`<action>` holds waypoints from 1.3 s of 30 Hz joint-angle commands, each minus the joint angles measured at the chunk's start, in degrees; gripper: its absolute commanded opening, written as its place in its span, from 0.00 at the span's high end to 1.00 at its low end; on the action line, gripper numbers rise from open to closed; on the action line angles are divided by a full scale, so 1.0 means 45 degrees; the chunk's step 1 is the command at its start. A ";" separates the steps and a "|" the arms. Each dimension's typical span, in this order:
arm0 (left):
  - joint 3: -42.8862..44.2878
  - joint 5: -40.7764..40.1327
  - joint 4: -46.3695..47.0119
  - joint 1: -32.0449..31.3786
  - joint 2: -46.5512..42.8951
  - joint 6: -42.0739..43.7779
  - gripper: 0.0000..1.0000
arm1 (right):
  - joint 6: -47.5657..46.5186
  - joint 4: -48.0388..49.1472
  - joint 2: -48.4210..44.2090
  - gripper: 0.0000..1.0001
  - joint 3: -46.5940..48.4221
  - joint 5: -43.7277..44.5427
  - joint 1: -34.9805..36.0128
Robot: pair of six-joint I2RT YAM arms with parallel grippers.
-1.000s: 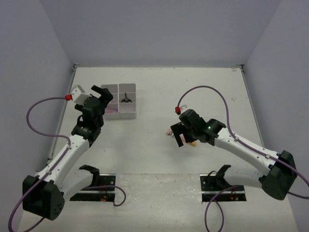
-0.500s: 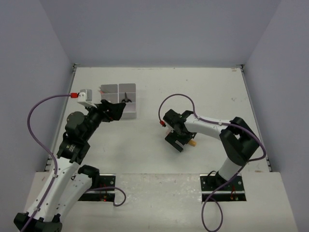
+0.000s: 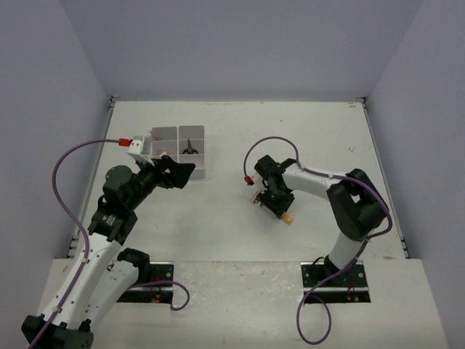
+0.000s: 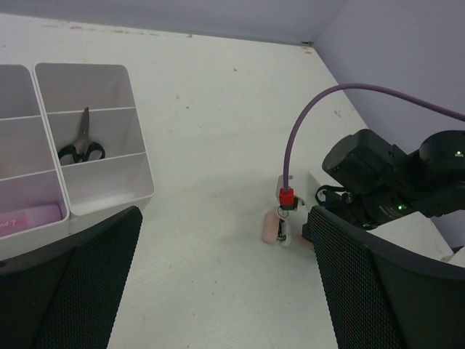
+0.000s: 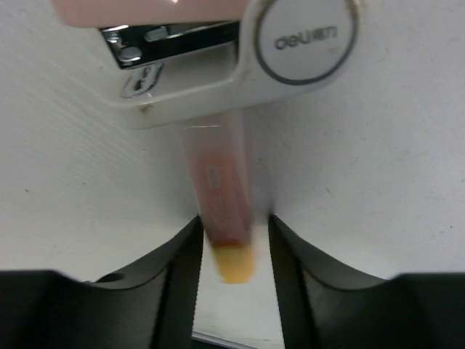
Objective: Sort the stationery into containers
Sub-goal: Pick up the pen from the center of the board.
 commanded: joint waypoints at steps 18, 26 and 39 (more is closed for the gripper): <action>-0.1064 0.3248 0.4488 0.0005 0.0163 -0.3169 0.00 | 0.2258 -0.1194 -0.6510 1.00 0.0697 -0.0101 0.0085; -0.2048 -0.0586 0.8863 -0.4338 0.1586 -0.5014 0.00 | 0.6805 0.2847 -0.8869 1.00 0.0686 0.1066 0.1474; 0.0145 -0.1479 1.0067 -0.6294 0.6186 -0.4232 0.08 | 0.7598 0.2975 -0.9064 1.00 0.1030 0.1993 0.3673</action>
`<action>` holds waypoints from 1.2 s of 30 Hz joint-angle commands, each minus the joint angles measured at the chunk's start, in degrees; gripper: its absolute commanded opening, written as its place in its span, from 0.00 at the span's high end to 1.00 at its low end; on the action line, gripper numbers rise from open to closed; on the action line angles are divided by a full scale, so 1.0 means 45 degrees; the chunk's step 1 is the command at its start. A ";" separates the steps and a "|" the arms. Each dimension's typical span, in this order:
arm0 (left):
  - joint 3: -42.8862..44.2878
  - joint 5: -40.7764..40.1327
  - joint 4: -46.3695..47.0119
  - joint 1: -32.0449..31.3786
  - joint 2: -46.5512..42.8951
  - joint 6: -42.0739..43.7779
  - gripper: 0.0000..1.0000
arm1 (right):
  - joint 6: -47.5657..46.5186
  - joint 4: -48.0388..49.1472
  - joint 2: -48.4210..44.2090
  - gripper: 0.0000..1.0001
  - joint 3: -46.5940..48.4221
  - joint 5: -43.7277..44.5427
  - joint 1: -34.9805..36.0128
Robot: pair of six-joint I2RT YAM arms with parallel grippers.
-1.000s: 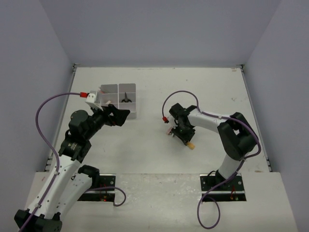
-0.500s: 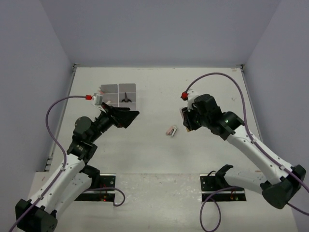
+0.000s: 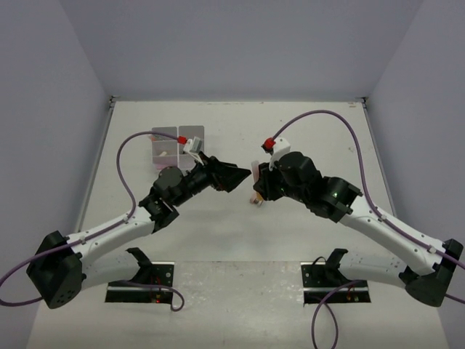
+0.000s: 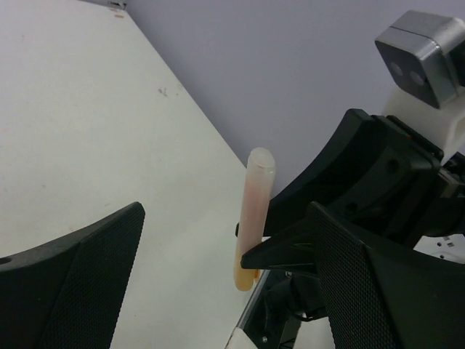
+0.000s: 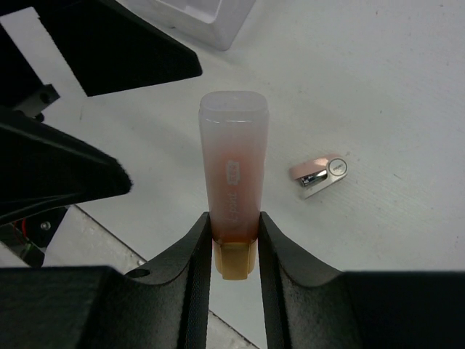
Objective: Sort the stationery into containers
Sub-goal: Pick up the pen from the center of the board, then place the pen in the storage box.
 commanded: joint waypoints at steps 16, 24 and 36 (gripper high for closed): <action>0.2093 -0.0251 0.0400 -0.0959 0.1686 0.1075 0.89 | 0.0422 0.1082 0.0203 0.96 0.0561 -0.0080 0.0773; 0.3003 -0.6185 -0.4802 0.0150 0.0282 0.2328 1.00 | 0.1296 0.2377 -0.3005 0.01 -0.2304 0.2600 0.0621; 0.1980 -1.6779 -0.4153 0.3773 0.1030 0.1694 1.00 | 0.1567 0.2216 -0.6227 0.01 -0.4295 0.2678 0.0383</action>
